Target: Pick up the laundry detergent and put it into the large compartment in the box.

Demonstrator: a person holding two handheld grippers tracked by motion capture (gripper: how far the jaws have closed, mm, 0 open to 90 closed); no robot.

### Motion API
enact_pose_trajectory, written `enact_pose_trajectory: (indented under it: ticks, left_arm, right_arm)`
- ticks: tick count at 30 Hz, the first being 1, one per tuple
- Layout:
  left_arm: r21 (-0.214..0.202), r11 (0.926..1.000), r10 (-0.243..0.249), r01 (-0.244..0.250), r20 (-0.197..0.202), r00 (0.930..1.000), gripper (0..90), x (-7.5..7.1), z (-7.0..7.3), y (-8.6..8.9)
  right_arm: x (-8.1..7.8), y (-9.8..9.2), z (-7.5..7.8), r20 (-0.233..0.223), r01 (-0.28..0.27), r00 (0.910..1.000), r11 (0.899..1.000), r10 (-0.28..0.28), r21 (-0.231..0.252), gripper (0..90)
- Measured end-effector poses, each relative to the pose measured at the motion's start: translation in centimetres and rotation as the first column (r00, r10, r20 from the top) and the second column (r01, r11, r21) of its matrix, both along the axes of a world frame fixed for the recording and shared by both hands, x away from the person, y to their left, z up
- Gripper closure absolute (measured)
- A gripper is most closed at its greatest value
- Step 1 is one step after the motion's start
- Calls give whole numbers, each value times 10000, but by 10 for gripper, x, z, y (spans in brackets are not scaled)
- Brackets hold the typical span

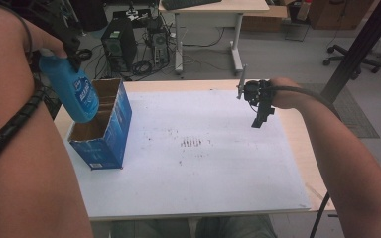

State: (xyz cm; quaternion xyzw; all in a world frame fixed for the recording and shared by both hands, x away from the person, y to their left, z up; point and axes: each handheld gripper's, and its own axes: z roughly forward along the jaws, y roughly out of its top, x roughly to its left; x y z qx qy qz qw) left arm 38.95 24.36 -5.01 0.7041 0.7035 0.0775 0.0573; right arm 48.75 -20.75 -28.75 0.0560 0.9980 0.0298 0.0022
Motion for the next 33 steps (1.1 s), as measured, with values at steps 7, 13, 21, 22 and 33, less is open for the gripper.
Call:
enact_pose_trajectory:
  ticks: [7,13,21,22,33]
  left_arm:
    - [-4,10000,-91,91,67,9999,379,3,3,5]
    - [125,9998,-184,183,30,9998,378,7,3,6]
    - [27,9996,-273,273,-13,9996,378,12,-4,12]
    - [27,9996,-286,286,-39,9996,379,13,-7,13]
    - [-84,9988,-486,484,-317,9983,378,23,-39,22]
  right_arm:
    - [-1,3,4,47,11,10000,10000,-11,-37,30]
    - [-1,5,4,33,-62,10000,10000,63,-61,31]
    - [0,8,2,31,-32,10000,10000,33,-65,31]
    - [0,8,2,22,6,10000,10000,-6,-47,31]
    - [0,14,-2,-1,-48,10000,10000,48,-8,31]
